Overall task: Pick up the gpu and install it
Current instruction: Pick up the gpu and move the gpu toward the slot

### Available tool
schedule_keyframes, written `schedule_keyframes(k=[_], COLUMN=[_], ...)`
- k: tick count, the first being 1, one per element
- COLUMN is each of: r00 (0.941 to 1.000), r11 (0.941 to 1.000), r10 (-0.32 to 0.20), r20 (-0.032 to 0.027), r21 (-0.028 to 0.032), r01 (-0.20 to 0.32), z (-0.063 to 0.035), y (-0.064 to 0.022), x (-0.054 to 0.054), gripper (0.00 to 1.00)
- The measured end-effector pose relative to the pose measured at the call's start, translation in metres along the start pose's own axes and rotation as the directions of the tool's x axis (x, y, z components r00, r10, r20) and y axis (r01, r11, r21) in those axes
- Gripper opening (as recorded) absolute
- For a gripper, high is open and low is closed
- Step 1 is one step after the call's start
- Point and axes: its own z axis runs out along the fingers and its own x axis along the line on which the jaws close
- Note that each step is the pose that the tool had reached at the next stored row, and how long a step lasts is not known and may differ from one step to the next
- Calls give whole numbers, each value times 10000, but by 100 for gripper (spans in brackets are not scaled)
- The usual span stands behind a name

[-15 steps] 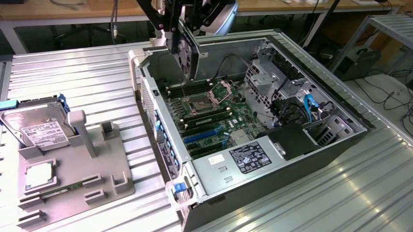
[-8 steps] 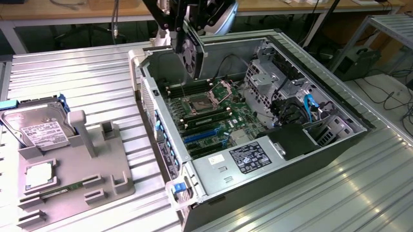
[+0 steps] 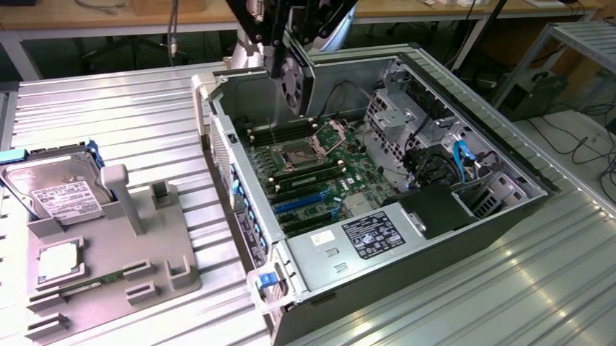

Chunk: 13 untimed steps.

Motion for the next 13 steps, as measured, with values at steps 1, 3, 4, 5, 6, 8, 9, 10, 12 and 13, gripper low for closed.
schedule_keyframes(k=[1, 3, 4, 5, 6, 8, 9, 10, 12, 13], r00=[10000, 10000, 10000, 10000, 10000, 10000, 10000, 10000, 10000, 10000], r11=[10000, 10000, 10000, 10000, 10000, 10000, 10000, 10000, 10000, 10000], r10=[0, 0, 0, 0, 0, 0, 1, 0, 0, 0], r20=[1, 0, 1, 0, 1, 1, 0, 0, 0, 1], r21=[0, 0, 0, 0, -1, -1, 0, 0, 0, -1], r01=[0, 0, 0, 0, 0, 0, -1, 0, 0, 0], z=[0, 0, 1, 1, 1, 1, 1, 1, 1, 2], y=[0, 0, 0, 0, 0, 0, 0, 0, 0, 0], x=[-7, -28, -39, -49, -67, -109, -120, -131, -156, -165], gripper=[27, 27, 27, 27, 27, 27, 27, 27, 27, 27])
